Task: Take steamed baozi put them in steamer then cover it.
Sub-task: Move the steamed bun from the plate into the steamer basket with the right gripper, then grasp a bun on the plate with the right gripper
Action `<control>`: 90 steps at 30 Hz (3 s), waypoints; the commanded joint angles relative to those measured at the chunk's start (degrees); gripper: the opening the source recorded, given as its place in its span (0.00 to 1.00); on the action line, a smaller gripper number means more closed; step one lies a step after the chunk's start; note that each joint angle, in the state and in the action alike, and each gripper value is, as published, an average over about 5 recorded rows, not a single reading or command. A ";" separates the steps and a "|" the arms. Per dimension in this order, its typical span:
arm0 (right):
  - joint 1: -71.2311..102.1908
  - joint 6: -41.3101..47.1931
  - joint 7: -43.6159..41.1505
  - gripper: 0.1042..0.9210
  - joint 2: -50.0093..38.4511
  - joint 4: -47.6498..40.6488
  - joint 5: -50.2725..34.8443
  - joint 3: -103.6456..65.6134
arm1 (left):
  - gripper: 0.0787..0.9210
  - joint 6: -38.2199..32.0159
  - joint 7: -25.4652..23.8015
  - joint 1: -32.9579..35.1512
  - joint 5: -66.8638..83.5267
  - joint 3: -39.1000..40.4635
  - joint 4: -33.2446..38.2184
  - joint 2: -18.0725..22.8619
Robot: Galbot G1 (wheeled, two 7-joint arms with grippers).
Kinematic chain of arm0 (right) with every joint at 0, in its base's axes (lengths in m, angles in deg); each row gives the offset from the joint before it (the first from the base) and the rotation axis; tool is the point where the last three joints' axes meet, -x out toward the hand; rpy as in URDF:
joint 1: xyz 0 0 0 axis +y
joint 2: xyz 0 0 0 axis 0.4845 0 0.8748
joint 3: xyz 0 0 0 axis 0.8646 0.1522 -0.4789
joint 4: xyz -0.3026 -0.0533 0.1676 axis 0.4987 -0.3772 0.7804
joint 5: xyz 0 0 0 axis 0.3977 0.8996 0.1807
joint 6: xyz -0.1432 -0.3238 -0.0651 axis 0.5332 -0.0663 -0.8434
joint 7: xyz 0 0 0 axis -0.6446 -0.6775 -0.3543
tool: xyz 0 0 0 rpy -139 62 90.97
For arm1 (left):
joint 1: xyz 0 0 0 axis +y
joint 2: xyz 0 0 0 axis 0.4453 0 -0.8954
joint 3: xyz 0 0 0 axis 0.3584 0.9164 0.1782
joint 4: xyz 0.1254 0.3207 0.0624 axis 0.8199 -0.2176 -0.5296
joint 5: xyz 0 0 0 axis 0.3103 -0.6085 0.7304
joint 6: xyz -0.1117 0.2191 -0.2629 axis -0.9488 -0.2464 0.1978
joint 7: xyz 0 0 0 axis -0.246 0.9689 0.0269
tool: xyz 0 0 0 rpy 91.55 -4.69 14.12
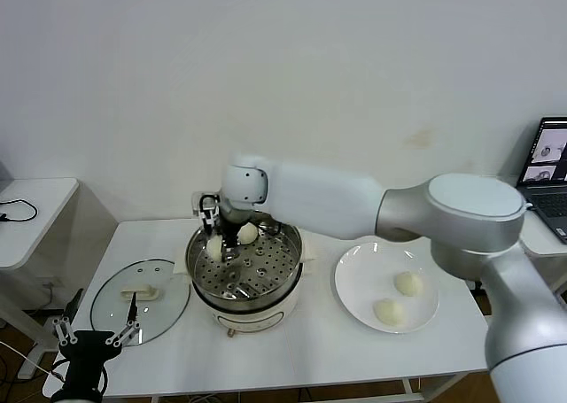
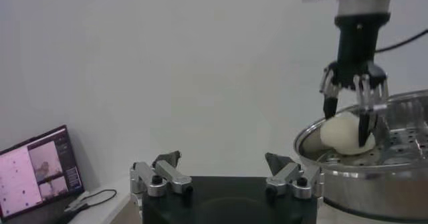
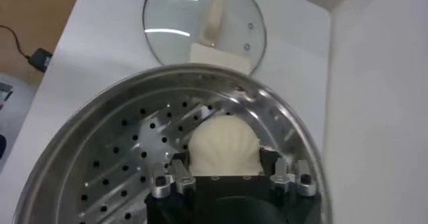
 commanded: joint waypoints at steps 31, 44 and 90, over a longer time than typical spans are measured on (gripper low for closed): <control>-9.73 -11.02 -14.65 0.88 -16.22 10.08 5.63 -3.31 | 0.88 0.11 -0.09 -0.50 -0.02 0.22 0.00 -0.34; -9.12 -18.59 -20.78 0.88 -51.04 29.97 17.18 -0.02 | 0.88 0.31 -0.22 -0.41 -0.66 2.12 0.35 -0.98; 31.89 -19.44 -14.11 0.87 -49.80 19.99 36.46 -20.94 | 0.88 0.39 -0.26 0.28 -2.95 3.02 -0.13 0.78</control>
